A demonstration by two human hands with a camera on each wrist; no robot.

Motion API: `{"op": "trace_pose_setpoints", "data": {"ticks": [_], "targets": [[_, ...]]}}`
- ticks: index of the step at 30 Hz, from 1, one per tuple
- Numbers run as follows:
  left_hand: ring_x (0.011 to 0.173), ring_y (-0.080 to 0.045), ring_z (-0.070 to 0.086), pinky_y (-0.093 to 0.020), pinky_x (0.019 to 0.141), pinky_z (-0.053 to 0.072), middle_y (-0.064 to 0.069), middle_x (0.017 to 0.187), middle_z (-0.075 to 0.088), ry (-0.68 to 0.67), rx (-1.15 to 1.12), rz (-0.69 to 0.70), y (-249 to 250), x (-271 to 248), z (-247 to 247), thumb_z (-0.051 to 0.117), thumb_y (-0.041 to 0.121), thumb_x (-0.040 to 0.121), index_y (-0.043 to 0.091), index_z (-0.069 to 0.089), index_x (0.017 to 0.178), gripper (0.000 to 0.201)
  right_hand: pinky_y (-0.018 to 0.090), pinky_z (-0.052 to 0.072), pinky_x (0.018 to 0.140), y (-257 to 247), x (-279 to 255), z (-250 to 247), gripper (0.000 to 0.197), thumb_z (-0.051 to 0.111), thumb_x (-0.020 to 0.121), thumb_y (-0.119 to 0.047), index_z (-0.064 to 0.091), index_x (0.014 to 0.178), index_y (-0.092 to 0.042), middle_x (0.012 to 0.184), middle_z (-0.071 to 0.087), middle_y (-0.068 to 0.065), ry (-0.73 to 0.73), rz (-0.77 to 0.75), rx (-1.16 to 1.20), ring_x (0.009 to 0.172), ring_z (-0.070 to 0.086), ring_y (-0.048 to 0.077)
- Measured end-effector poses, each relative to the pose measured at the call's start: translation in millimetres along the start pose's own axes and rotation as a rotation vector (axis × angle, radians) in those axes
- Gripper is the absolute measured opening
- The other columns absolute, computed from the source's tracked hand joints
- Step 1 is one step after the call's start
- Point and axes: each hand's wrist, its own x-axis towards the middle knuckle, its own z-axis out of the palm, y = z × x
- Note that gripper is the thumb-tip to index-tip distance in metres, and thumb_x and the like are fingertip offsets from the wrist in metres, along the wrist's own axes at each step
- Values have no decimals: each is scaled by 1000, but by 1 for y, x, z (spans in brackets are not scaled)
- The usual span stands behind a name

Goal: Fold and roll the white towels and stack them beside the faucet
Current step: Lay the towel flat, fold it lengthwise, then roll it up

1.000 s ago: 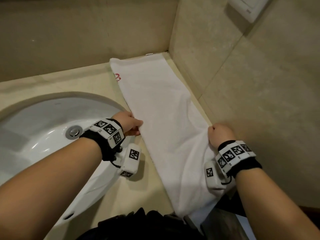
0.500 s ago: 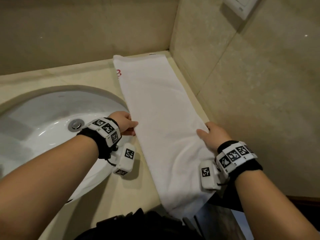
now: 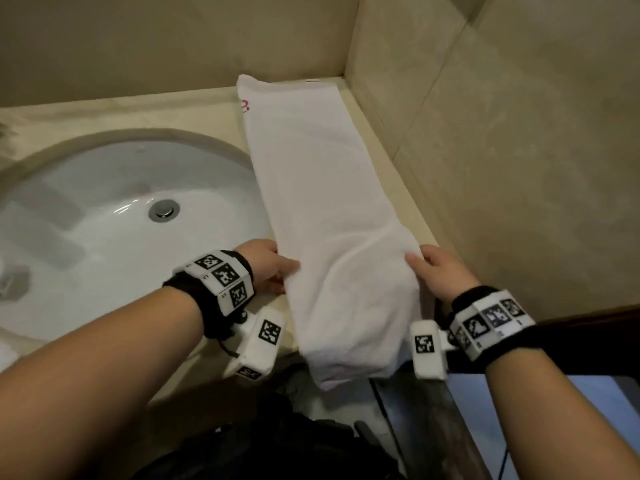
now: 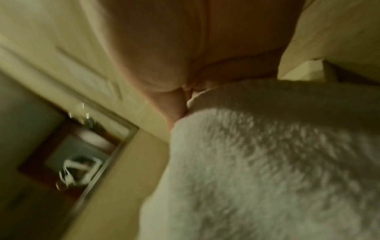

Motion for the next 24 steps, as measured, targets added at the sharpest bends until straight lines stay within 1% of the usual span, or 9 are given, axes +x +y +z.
{"op": "trace_pose_setpoints", "data": {"ticks": [3, 5, 7, 9, 12, 16, 19, 21, 24], "targets": [[57, -19, 57, -22, 47, 54, -11, 68, 55, 22, -44, -17, -20, -12, 8, 58, 3, 86, 9, 49, 73, 17, 28, 35, 63, 4, -10, -13, 22, 50, 92, -26, 60, 76, -16, 76, 59, -1, 108, 3, 141, 82, 51, 17], [45, -15, 59, -21, 45, 53, -13, 66, 56, 8, -66, -20, -32, -21, 13, 57, 2, 87, 8, 47, 72, 18, 27, 35, 67, 11, -19, -19, 23, 52, 91, -28, 57, 72, -18, 77, 58, -1, 148, 14, 85, 80, 50, 17], [37, -10, 60, -19, 42, 51, -13, 65, 59, -3, -78, -3, -42, -30, 20, 55, 0, 88, 7, 47, 73, 18, 28, 36, 73, 18, -26, -16, 22, 50, 92, -27, 62, 88, -8, 88, 59, 9, 116, 70, -40, 83, 52, 20], [35, -7, 59, -17, 40, 48, -10, 54, 60, 21, -60, 34, -48, -36, 27, 55, -1, 87, 8, 46, 68, 23, 30, 39, 79, 26, -31, -11, 28, 52, 92, -23, 60, 104, 1, 94, 59, 12, 72, 122, -39, 87, 52, 21], [32, -6, 56, -20, 41, 49, 0, 34, 55, 119, 59, 94, -48, -36, 35, 59, -2, 84, 9, 43, 60, 31, 32, 41, 82, 35, -36, -7, 30, 56, 89, -19, 56, 113, -1, 96, 57, 9, 18, 178, -44, 91, 53, 21], [30, -4, 54, -19, 41, 49, -8, 49, 55, 220, 106, 161, -51, -38, 36, 59, -5, 83, 10, 43, 61, 31, 28, 36, 75, 48, -43, -6, 17, 57, 88, -17, 57, 98, -4, 88, 55, 10, 38, 185, -235, 93, 57, 29], [31, -4, 55, -17, 40, 48, -13, 60, 54, 256, 109, 161, -56, -40, 35, 59, -5, 83, 11, 45, 63, 29, 29, 40, 81, 53, -46, -1, 20, 57, 88, -16, 60, 102, -3, 96, 62, 17, 76, 173, -218, 97, 58, 30], [38, -11, 58, -23, 49, 53, -12, 59, 56, 283, 136, 139, -58, -39, 37, 60, -4, 82, 11, 46, 63, 28, 31, 43, 83, 54, -47, 4, 15, 55, 89, -17, 59, 99, -7, 108, 63, 18, 5, 190, -275, 100, 58, 32], [58, -24, 59, -41, 75, 54, -4, 45, 60, 316, 203, 103, -56, -37, 41, 65, 0, 80, 12, 48, 60, 28, 30, 43, 79, 53, -44, 5, 6, 54, 88, -15, 51, 84, -13, 104, 64, 15, 9, 192, -282, 96, 59, 31]]}}
